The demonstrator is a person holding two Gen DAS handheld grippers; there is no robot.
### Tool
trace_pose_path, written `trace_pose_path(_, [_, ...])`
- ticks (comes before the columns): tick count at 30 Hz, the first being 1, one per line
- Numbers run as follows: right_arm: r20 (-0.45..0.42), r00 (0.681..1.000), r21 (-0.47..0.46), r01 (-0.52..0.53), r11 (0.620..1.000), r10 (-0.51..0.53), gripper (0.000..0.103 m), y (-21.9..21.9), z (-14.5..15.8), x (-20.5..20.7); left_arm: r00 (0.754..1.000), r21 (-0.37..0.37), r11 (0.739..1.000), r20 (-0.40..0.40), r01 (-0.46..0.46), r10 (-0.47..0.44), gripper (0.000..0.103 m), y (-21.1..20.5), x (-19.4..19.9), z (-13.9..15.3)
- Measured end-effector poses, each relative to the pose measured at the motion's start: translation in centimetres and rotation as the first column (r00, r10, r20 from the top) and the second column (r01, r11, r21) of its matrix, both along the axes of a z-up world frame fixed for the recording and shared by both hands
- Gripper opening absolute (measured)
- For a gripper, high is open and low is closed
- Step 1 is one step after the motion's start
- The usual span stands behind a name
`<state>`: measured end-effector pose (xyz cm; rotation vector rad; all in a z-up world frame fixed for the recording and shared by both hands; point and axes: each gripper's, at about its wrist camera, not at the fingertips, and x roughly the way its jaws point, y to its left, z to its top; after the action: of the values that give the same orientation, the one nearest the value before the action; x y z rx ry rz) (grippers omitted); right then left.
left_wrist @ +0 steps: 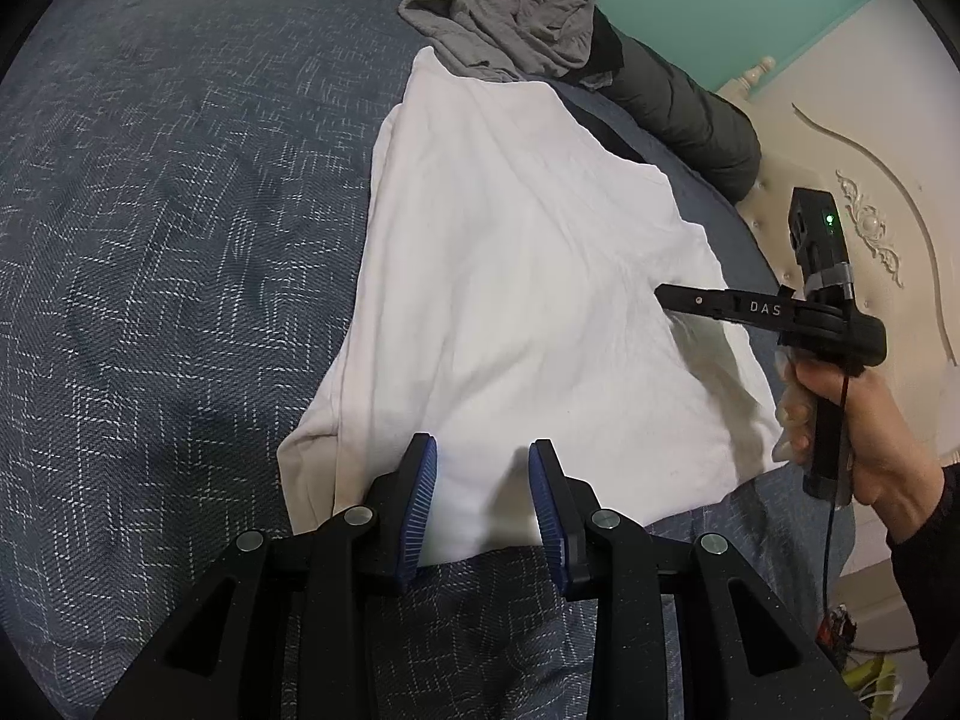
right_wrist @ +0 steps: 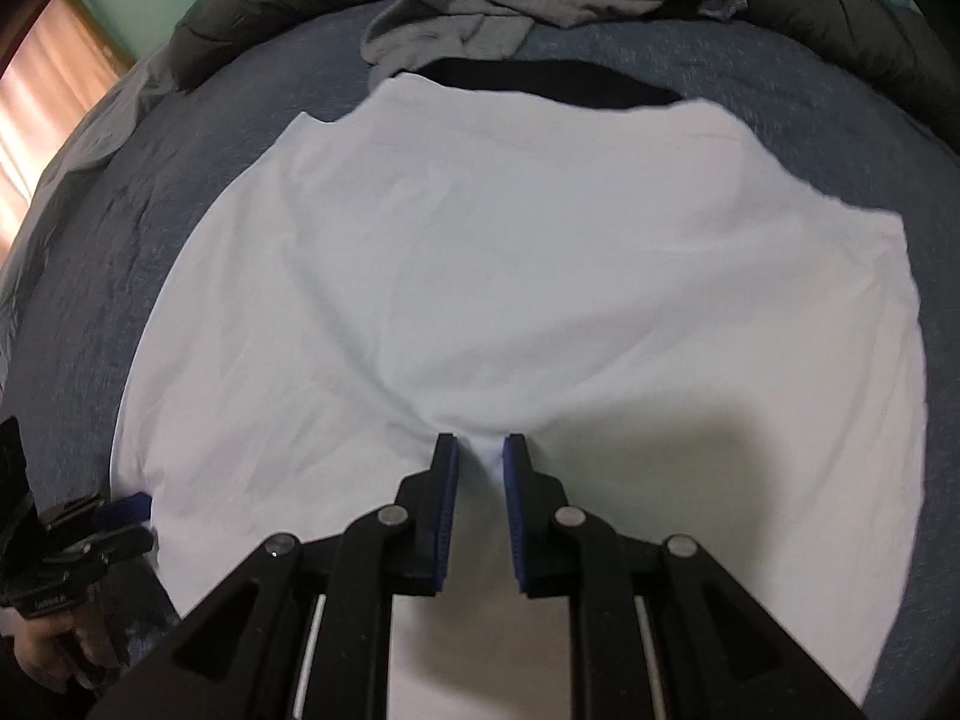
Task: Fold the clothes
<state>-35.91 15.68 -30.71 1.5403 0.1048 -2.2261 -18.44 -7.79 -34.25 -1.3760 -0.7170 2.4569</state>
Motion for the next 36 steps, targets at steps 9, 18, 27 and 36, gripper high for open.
trace_pose_path(9, [0.045, 0.996, 0.034, -0.072, 0.997, 0.071, 0.015, 0.3, -0.1, 6.7, 1.000, 0.006, 1.000, 0.006, -0.002, 0.002, 0.037, 0.1, -0.1, 0.1])
trace_pose_path(18, [0.097, 0.991, 0.020, -0.093, 0.995, 0.090, 0.015, 1.7, -1.1, 12.8, 1.000, 0.012, 1.000, 0.012, -0.004, 0.004, 0.041, 0.4, -0.6, 0.2])
trace_pose_path(27, [0.006, 0.997, -0.159, 0.073, 0.985, -0.073, 0.015, 8.5, 1.9, 16.2, 0.997, 0.001, 0.997, -0.002, -0.081, 0.081, 0.055, -1.4, 1.1, 2.2])
trace_pose_path(36, [-0.072, 0.970, -0.282, 0.203, 0.938, -0.232, 0.015, 13.9, 1.7, 17.5, 0.975, 0.043, 0.975, 0.044, -0.219, 0.217, 0.055, -4.7, 3.5, 1.4])
